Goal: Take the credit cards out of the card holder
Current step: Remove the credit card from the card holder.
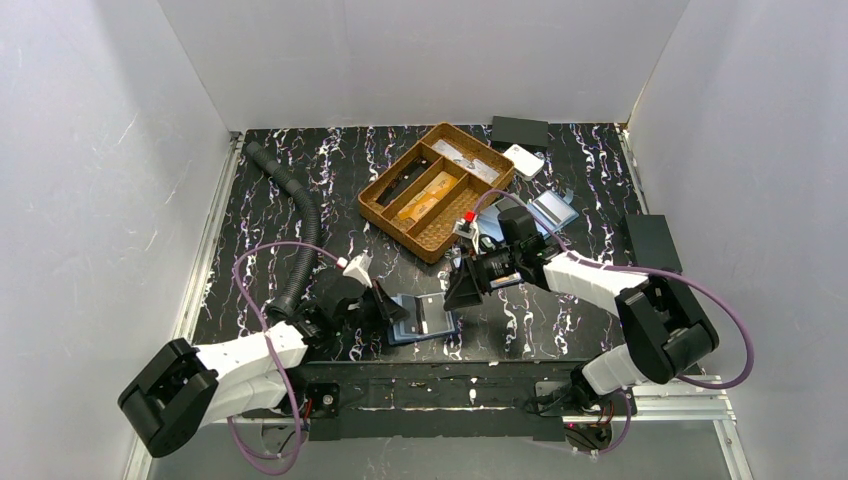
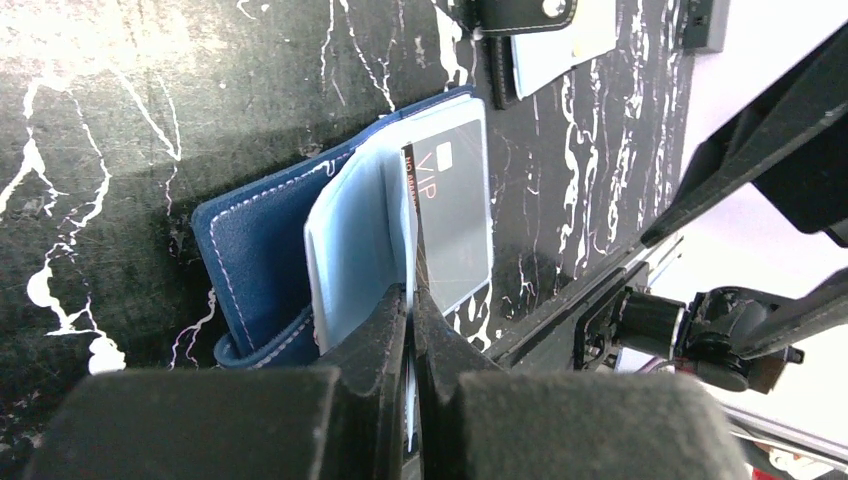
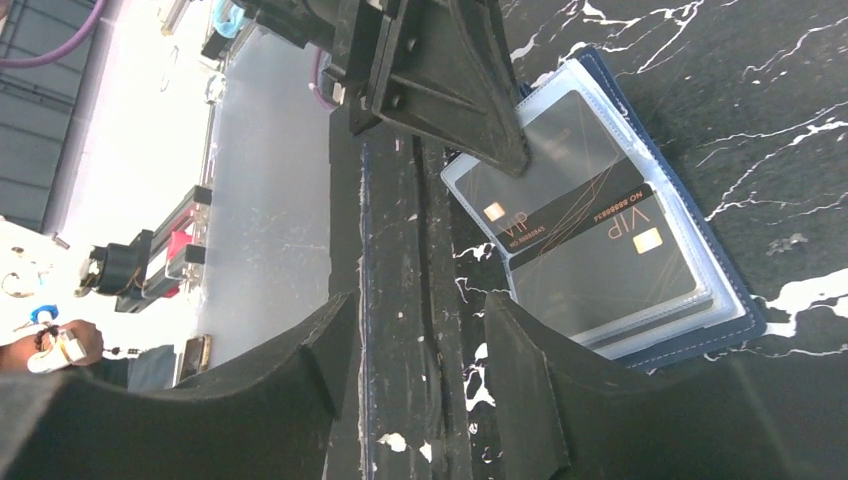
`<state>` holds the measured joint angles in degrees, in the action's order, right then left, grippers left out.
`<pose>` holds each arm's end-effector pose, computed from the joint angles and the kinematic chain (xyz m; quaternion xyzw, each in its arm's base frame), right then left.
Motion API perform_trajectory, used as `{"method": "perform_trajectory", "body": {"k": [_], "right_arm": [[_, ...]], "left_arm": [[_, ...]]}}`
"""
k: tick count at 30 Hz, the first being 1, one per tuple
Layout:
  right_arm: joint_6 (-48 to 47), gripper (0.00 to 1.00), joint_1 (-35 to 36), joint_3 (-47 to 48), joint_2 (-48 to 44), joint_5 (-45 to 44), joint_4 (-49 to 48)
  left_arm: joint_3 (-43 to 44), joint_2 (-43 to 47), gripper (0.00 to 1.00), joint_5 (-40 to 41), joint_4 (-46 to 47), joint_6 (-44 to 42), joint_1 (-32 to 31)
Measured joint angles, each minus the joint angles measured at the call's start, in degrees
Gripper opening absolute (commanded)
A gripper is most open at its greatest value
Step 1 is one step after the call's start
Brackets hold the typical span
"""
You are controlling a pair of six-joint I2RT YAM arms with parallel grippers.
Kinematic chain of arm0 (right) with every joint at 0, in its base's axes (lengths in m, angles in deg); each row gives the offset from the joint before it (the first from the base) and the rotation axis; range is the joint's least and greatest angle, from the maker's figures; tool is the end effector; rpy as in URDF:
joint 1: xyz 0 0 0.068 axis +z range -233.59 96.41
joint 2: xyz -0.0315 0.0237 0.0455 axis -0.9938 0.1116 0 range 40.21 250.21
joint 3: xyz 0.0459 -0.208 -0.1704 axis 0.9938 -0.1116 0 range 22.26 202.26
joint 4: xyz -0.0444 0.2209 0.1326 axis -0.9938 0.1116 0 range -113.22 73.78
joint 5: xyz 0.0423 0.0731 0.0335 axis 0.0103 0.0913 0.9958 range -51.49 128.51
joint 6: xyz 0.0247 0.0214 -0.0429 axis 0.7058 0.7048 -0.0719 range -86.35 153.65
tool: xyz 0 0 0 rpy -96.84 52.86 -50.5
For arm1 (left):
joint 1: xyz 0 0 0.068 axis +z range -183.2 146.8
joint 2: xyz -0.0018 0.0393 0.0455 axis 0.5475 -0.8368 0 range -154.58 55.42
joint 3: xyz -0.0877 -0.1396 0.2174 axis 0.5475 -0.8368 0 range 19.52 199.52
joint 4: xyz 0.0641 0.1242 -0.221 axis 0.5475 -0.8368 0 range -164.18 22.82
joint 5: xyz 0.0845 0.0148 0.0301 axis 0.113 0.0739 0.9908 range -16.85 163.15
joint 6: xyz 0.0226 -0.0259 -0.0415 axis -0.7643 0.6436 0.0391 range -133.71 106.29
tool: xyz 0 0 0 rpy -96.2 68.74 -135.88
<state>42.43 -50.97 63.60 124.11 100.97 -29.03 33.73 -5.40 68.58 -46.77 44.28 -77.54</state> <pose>0.2234 0.1805 0.2003 -0.3852 0.6999 0.5690 0.1947 0.1421 -0.1429 0.1589 -0.0799 0.8448 -0.4326 0.3047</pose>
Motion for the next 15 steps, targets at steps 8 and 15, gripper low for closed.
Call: {"method": "perform_trajectory", "body": {"k": [8,15], "right_arm": [[-0.1,0.63,0.0,-2.6,-1.4,1.7,-2.1],[1.1,0.63,0.0,-2.9,-1.7,2.2,-4.7]], "left_arm": [[-3.3,2.5,0.00,-2.1,7.1,-1.0,0.0],[-4.1,-0.3,0.00,-4.3,17.2,-0.7,0.0]]}}
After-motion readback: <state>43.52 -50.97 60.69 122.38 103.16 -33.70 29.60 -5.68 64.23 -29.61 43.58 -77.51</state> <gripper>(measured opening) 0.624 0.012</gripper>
